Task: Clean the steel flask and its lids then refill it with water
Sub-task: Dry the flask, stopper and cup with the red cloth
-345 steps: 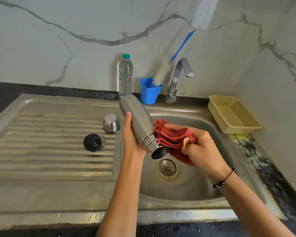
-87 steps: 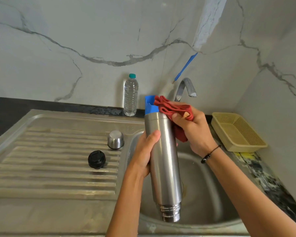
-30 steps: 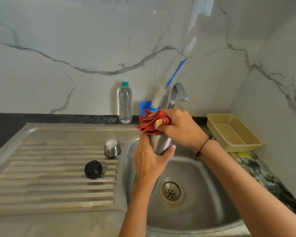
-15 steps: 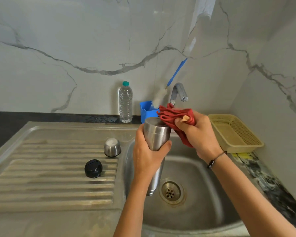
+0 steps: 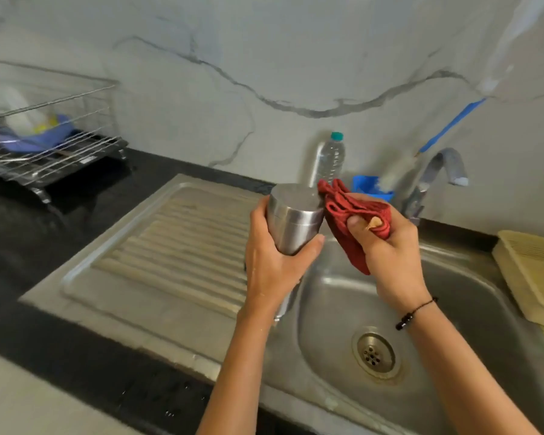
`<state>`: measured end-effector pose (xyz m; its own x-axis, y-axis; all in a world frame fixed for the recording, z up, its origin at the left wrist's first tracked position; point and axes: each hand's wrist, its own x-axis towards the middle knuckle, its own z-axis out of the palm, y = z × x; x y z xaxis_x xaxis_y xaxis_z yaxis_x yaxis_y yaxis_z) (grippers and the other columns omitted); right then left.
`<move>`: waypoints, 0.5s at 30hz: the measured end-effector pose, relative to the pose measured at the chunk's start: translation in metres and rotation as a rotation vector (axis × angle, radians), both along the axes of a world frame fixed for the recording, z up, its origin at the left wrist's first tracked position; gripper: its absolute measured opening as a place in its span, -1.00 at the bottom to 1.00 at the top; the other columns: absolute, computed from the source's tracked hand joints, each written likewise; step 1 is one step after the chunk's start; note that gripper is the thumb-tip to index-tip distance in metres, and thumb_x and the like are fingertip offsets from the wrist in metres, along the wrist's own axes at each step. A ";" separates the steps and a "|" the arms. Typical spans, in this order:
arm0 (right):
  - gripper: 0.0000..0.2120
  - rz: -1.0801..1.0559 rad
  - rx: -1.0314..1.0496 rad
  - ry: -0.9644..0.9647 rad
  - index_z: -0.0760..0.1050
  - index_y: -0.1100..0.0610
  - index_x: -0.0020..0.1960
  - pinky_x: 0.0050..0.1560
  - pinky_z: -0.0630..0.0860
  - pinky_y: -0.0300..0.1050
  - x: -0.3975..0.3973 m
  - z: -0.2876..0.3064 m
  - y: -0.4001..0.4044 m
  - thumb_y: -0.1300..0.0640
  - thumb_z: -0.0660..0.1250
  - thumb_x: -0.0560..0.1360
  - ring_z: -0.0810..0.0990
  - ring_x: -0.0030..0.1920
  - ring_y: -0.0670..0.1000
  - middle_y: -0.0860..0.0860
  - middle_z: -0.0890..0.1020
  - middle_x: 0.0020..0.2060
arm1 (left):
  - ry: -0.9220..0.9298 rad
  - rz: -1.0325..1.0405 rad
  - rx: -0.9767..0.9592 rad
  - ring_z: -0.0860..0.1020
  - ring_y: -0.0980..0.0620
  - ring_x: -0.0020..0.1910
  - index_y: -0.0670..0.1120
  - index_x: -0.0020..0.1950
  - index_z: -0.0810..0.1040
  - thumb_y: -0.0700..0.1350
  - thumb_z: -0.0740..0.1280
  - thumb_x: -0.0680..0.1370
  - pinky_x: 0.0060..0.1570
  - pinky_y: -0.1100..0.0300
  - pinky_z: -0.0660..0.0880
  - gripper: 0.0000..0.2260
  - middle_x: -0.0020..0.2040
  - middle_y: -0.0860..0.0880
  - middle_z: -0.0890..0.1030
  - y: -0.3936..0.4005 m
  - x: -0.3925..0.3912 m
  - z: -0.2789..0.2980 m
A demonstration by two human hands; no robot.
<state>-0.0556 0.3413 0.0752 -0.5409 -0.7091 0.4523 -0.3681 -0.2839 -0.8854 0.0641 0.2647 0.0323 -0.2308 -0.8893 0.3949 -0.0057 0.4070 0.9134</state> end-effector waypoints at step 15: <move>-0.66 0.238 0.181 -0.106 0.59 -0.22 -0.10 0.13 0.54 0.10 0.062 -0.053 -0.024 0.26 0.34 0.46 0.64 0.01 -0.04 -0.14 0.68 -0.08 | 0.001 0.363 0.048 0.42 0.36 0.13 0.16 0.33 0.16 -0.09 0.57 0.34 0.00 0.55 0.37 -0.25 0.20 0.19 0.38 0.003 0.090 -0.027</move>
